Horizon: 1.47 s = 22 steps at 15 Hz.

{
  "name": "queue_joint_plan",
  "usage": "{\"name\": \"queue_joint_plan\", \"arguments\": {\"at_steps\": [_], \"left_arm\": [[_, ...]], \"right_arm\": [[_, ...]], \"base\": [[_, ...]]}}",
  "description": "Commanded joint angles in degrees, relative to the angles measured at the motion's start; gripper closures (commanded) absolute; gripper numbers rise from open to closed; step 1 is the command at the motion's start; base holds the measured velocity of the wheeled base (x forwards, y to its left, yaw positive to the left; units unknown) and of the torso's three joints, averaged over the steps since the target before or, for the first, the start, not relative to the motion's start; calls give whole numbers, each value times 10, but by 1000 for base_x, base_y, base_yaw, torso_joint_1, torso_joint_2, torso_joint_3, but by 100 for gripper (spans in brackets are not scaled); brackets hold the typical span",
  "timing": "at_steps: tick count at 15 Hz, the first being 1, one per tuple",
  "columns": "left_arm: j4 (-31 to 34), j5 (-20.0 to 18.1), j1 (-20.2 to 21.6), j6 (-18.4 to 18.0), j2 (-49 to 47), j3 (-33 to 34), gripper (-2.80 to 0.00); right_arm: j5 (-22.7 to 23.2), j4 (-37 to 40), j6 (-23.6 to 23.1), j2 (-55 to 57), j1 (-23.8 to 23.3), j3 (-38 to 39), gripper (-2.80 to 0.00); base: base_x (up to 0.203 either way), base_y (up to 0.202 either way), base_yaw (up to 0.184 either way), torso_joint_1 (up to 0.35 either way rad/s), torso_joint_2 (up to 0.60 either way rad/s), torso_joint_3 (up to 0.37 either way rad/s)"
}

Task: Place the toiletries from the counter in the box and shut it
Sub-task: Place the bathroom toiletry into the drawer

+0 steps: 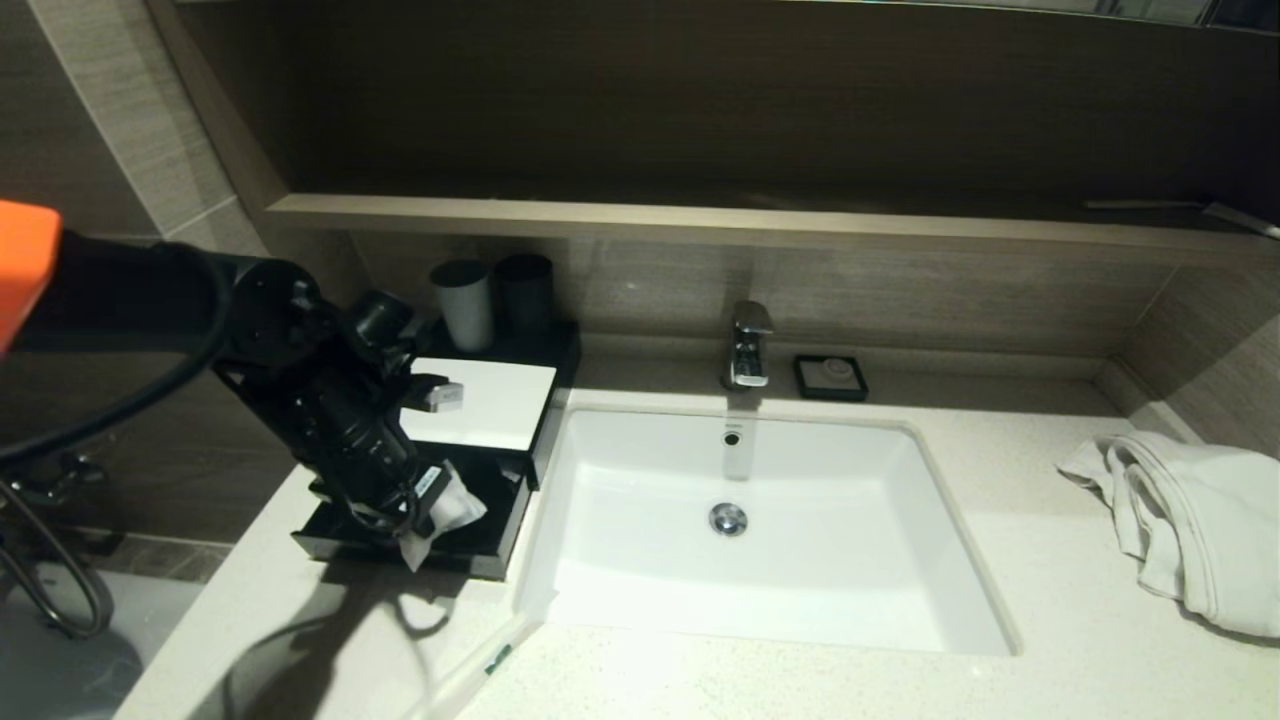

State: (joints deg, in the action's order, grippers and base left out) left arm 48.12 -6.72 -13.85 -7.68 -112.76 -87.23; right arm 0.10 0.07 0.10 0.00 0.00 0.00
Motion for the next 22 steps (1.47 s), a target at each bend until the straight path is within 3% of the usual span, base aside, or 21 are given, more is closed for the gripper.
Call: {"name": "queue_joint_plan", "arguments": {"at_steps": [1,9,22], "left_arm": [[3,0,-2,-1,-21,-13,0],[5,1,-2,1,-60,-65,0],[-3,14,-9,8,-102,-82,0]], "right_arm": [[0,0,0,0,0,0,0],[0,0,0,0,0,0,0],[0,0,0,0,0,0,0]], "base": [[0,0,0,0,0,0],[0,0,0,0,0,0],[0,0,0,0,0,0]]}}
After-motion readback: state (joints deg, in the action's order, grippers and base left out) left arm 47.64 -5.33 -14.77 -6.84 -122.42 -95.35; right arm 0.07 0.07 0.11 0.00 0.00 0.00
